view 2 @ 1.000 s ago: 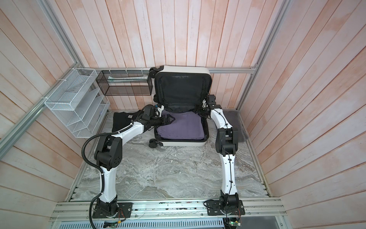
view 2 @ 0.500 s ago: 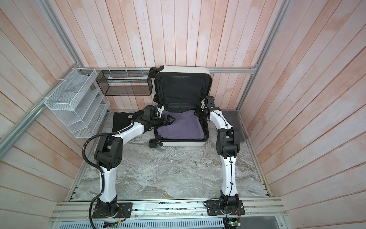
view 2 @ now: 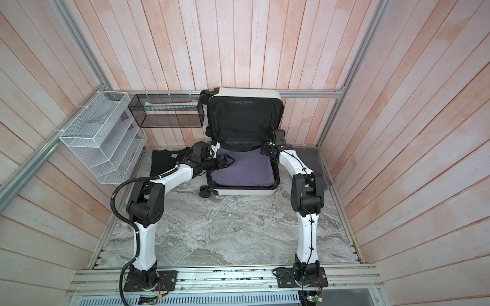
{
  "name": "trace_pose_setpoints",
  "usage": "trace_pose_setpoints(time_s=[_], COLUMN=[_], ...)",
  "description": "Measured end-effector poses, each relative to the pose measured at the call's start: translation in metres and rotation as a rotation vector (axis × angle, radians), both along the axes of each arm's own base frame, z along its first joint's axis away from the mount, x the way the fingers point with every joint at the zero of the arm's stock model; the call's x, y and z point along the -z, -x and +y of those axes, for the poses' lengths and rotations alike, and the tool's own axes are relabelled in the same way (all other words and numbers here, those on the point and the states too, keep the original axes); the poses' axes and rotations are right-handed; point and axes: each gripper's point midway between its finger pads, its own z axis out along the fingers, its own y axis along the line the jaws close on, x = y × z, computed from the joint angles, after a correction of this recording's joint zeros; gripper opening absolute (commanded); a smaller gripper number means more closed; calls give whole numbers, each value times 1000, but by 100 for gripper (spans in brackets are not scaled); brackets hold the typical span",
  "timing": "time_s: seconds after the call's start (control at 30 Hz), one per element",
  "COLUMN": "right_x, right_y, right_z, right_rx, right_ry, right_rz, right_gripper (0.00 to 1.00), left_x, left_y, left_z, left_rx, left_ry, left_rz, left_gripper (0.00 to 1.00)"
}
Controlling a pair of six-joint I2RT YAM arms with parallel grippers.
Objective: Pack the luggage
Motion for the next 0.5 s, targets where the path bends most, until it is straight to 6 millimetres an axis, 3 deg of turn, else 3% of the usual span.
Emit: trace_pose_setpoints(time_s=[0.07, 0.17, 0.27, 0.33, 0.4, 0.5], right_x=[-8, -31, -46, -45, -37, -7], right_y=[4, 4, 1, 1, 0, 1], right_z=[-3, 3, 16, 26, 36, 43], right_rx=[13, 7, -18, -34, -41, -19], right_ry=[-25, -86, -143, -163, -173, -159], right_rz=[-5, -43, -66, -60, -43, 21], right_gripper=[35, 15, 11, 10, 7, 3], left_x=[1, 1, 1, 2, 1, 2], left_y=[0, 0, 0, 0, 0, 0], left_z=[0, 0, 0, 0, 0, 0], left_rx=[0, 0, 0, -1, -1, -2], left_ry=[0, 1, 1, 3, 4, 6], left_rz=[-1, -2, -3, -1, -1, 1], left_gripper=[100, 100, 100, 100, 100, 100])
